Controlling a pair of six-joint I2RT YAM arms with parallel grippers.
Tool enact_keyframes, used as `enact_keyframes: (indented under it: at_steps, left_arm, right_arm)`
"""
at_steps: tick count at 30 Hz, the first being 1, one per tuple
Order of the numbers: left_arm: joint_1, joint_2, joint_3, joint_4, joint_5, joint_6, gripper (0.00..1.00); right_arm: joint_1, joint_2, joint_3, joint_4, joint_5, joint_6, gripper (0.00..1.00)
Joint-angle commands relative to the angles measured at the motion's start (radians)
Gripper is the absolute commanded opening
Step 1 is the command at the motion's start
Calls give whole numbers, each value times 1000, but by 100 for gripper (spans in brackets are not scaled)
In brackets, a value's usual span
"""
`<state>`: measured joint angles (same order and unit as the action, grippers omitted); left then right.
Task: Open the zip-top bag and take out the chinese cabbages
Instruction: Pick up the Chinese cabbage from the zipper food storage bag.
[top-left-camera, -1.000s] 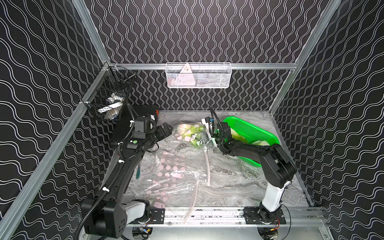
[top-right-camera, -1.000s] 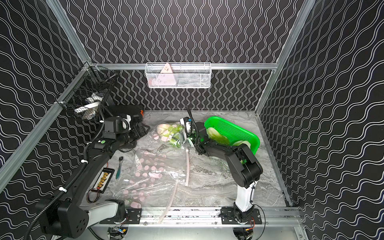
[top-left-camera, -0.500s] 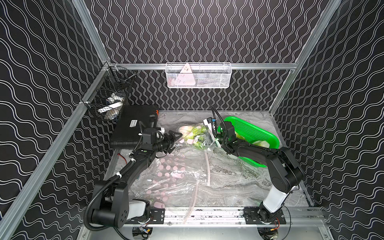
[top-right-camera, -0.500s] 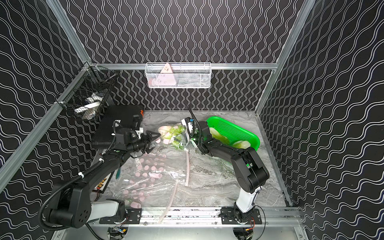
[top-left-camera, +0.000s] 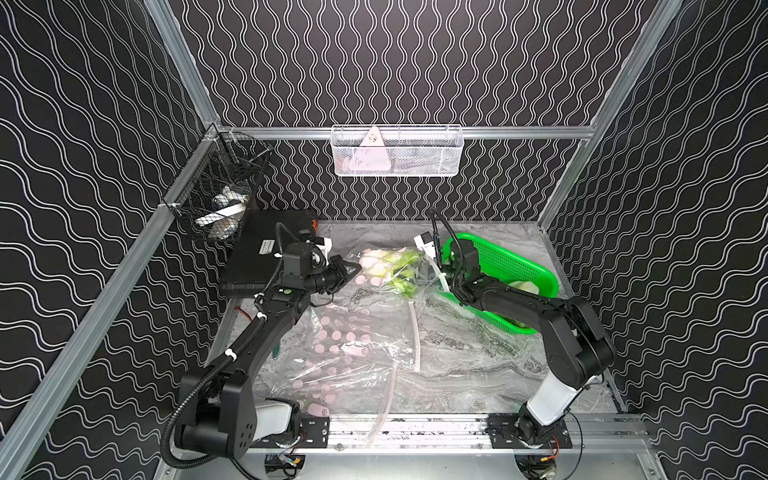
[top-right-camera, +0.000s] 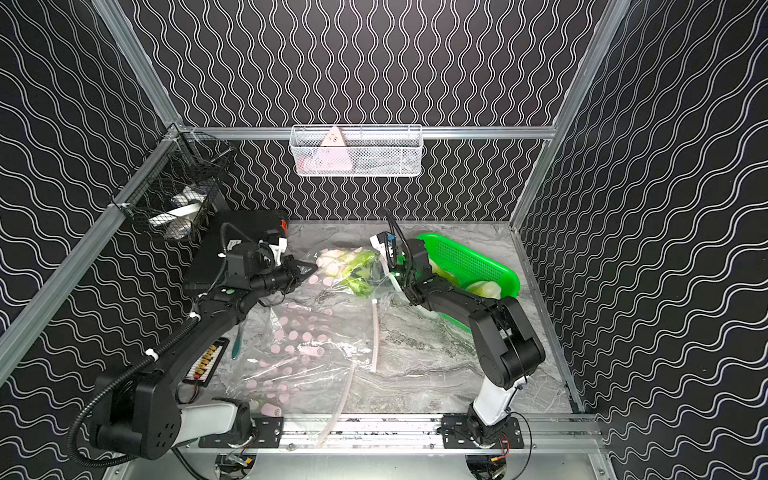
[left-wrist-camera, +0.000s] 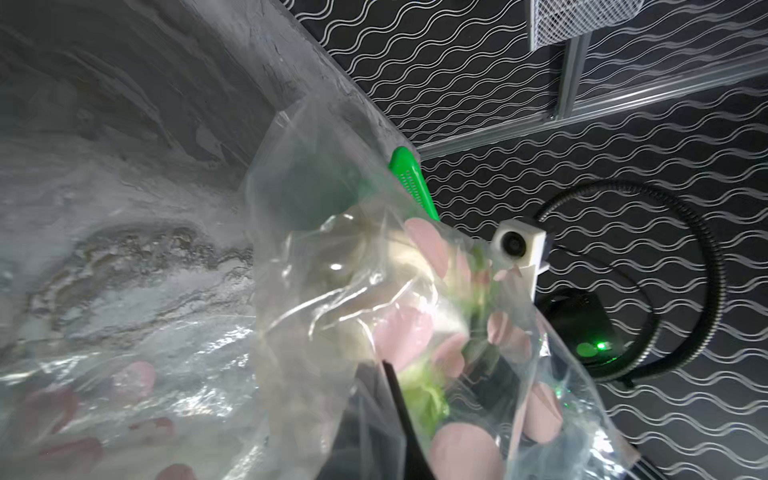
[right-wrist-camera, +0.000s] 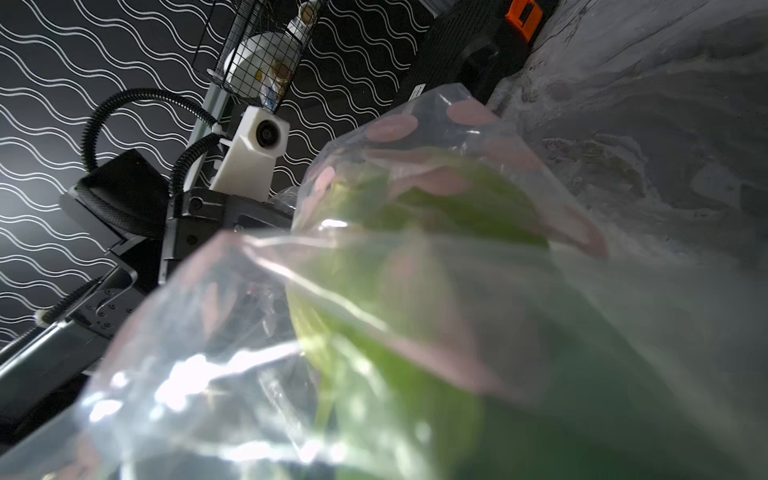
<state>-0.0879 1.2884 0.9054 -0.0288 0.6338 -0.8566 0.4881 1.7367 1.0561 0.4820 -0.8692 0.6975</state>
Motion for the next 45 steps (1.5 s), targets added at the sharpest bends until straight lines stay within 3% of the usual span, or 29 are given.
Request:
enact_keyframes:
  at_steps: [1, 7, 15, 18, 20, 22, 24, 26, 27, 28, 29, 32, 36, 45]
  left_arm:
    - [7, -11, 43, -198, -120, 243, 0]
    - [34, -35, 86, -305, -199, 371, 0]
    - [100, -57, 90, -309, -227, 392, 0]
    - [129, -57, 98, -309, -238, 389, 0]
    - [137, -60, 108, -316, -252, 390, 0]
    - [143, -64, 116, -322, -271, 394, 0]
    - [149, -74, 124, -324, -295, 396, 0]
    - [151, -82, 127, -319, -316, 398, 0]
    - [151, -87, 125, -313, -327, 396, 0]
    - [153, -89, 124, -307, -334, 393, 0]
    - [154, -93, 121, -299, -339, 391, 0]
    - [155, -99, 116, -287, -359, 388, 0]
    - [158, -112, 118, -300, -416, 414, 0]
    - [174, -109, 112, -323, -502, 424, 0]
  right_arm:
    - [-22, -4, 3, 68, -104, 87, 0]
    - [-106, 8, -59, 334, -204, 312, 0]
    - [-160, 135, -92, 859, -340, 730, 0]
    - [-170, 156, -93, 912, -374, 773, 0]
    - [-171, 139, -97, 791, -396, 686, 0]
    - [-171, 98, -94, 539, -399, 507, 0]
    - [-169, 22, -49, 69, -354, 159, 0]
    - [-149, -28, 83, -550, -197, -286, 0]
    - [-132, -27, 162, -748, -142, -436, 0]
    - [-128, -19, 189, -814, -164, -485, 0]
    - [-134, -22, 179, -786, -210, -467, 0]
    - [-137, -51, 131, -709, -162, -409, 0]
    - [-138, -73, 154, -845, -83, -493, 0]
    - [-138, -235, 148, -915, 93, -543, 0]
